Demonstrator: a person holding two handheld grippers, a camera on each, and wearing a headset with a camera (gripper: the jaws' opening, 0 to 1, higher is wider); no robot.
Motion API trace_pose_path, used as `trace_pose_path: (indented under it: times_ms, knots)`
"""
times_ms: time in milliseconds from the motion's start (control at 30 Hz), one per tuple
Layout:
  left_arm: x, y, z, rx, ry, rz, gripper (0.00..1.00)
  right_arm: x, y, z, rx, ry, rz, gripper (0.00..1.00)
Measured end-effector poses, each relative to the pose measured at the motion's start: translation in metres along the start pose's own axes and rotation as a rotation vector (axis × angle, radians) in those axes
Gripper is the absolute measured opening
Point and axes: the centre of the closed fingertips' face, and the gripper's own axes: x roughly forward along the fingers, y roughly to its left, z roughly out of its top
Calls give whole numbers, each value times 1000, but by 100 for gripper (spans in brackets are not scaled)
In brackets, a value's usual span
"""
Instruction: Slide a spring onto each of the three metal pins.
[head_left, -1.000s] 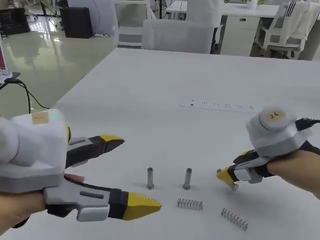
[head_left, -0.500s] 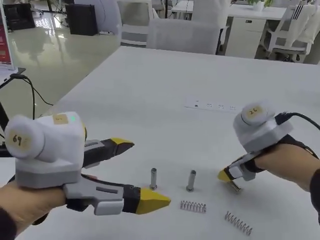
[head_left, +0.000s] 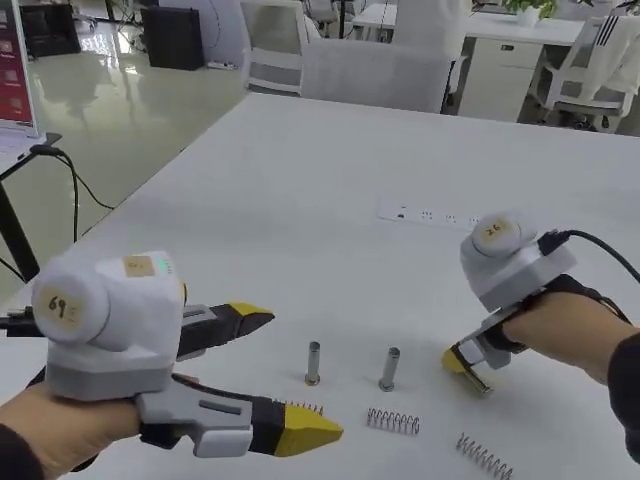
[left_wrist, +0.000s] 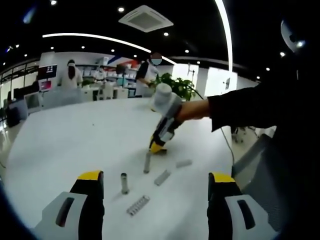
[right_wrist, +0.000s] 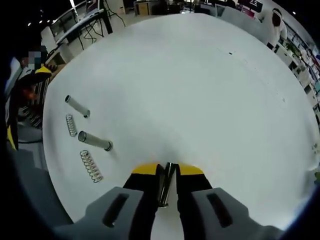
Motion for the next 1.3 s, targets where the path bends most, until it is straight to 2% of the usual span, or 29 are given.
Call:
trace_pose_path:
  times_ms: [400,733,967,1300]
  knots:
    - [1,-3,-2,0,5,-7,82,0,0,-3,-27,40,-56,7]
    - [2,-6,-3,3,10,-20,81,0,0,-3,-5,79,-99,5]
    - [2,-7,-4,4,16,-24,81,-4,1,-5,17,50,-96,5]
    - [3,-9,-5,10,21,-32,81,-30,9,-7,6,-12,-102,5]
